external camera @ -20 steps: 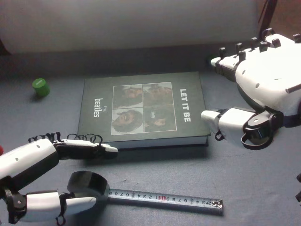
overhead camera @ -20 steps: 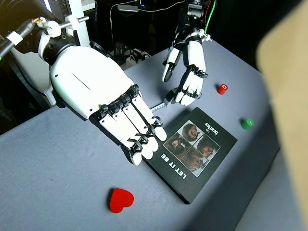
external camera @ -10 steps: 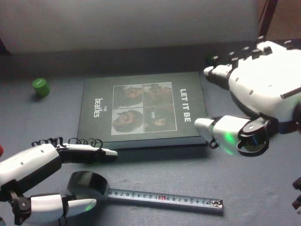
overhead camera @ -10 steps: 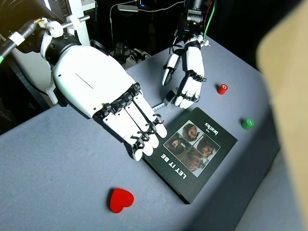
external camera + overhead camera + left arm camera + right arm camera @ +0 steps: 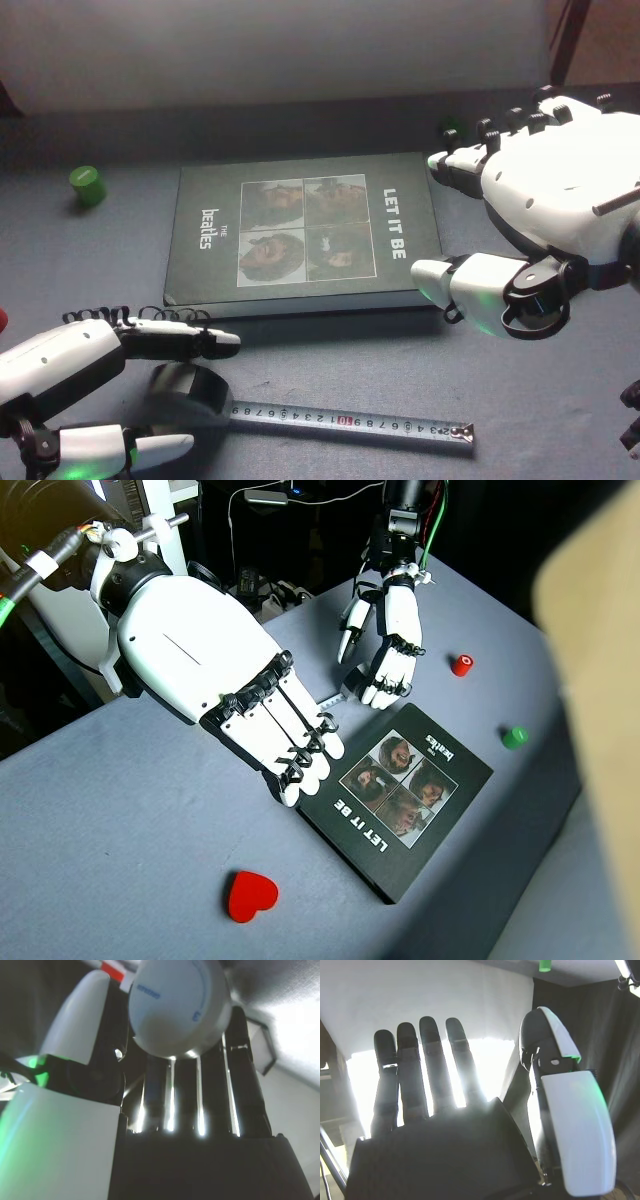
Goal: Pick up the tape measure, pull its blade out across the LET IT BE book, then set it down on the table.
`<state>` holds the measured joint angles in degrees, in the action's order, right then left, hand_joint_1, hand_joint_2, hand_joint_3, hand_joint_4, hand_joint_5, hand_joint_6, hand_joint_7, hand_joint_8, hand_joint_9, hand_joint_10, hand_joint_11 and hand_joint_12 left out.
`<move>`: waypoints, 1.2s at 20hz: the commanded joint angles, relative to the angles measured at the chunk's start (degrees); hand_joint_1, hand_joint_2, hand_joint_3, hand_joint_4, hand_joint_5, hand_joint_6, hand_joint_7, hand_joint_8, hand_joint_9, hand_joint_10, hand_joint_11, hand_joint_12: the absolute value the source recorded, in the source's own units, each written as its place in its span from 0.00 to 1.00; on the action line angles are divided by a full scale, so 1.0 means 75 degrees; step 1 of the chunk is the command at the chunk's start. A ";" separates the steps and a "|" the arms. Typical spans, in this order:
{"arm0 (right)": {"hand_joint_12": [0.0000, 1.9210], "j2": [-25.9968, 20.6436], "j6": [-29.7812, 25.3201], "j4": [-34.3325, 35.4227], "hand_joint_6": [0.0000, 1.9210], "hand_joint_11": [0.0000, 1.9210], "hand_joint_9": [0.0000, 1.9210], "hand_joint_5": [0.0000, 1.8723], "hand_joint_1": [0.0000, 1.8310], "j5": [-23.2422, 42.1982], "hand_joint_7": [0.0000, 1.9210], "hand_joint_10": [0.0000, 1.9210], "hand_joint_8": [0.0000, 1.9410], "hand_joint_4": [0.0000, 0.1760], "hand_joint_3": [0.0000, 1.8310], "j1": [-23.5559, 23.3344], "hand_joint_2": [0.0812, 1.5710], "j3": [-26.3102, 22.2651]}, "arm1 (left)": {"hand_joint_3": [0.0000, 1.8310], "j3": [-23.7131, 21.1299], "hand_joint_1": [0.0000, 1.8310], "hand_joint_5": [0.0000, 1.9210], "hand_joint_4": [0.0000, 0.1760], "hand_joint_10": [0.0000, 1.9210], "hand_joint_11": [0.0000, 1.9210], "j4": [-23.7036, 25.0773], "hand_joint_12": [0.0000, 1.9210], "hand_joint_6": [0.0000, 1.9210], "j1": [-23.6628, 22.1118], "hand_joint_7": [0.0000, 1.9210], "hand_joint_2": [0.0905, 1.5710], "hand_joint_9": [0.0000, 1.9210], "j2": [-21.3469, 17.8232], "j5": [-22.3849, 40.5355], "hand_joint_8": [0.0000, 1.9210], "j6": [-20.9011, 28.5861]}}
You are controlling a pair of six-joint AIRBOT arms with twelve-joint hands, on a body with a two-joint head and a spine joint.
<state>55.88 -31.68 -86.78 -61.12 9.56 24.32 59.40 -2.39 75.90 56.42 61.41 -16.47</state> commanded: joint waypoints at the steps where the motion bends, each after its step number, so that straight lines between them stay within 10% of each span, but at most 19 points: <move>1: 0.48 -0.0050 0.0000 -0.0680 0.00 0.00 0.16 0.14 0.12 -0.0140 0.17 0.00 0.00 0.06 0.00 -0.0045 0.78 -0.0033 | 0.00 0.0050 0.56 0.27 0.00 0.00 0.17 -0.0058 0.32 0.00 -0.0022 0.25 0.70 0.25 0.0093 0.0897 0.00 0.0032; 18: 0.50 -0.0062 -0.0013 -0.0819 0.00 0.00 0.18 0.16 0.12 -0.0146 0.18 0.00 0.00 0.05 0.00 0.0024 0.79 -0.0032 | 0.00 0.0394 0.60 0.40 0.00 0.01 0.27 -0.0310 0.37 0.01 0.0051 0.38 0.70 0.40 0.0291 0.0711 0.00 -0.0463; 19: 0.50 -0.0062 -0.0013 -0.0825 0.00 0.00 0.18 0.16 0.12 -0.0147 0.18 0.00 0.00 0.05 0.00 0.0030 0.79 -0.0032 | 0.00 0.0381 0.62 0.46 0.00 0.01 0.32 -0.0310 0.38 0.45 0.0051 0.44 0.72 0.45 0.0292 0.0711 0.00 -0.0478; 20: 0.51 -0.0062 -0.0013 -0.0832 0.00 0.00 0.18 0.16 0.12 -0.0148 0.19 0.00 0.00 0.05 0.00 0.0034 0.79 -0.0032 | 0.00 0.0370 0.72 0.49 0.00 0.53 0.37 -0.0310 0.43 0.45 0.0050 0.49 0.70 0.46 0.0294 0.0711 0.41 -0.0486; 24: 0.49 -0.0063 -0.0014 -0.0878 0.00 0.00 0.18 0.16 0.12 -0.0161 0.19 0.00 0.00 0.05 0.00 0.0055 0.79 -0.0032 | 0.00 0.0333 0.76 0.53 0.00 0.65 0.47 -0.0313 0.59 0.30 0.0003 0.55 0.67 0.52 0.0316 0.0719 0.47 -0.0504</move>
<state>55.77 -31.55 -87.99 -61.12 10.33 24.32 62.08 -4.80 75.99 58.11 63.46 -20.69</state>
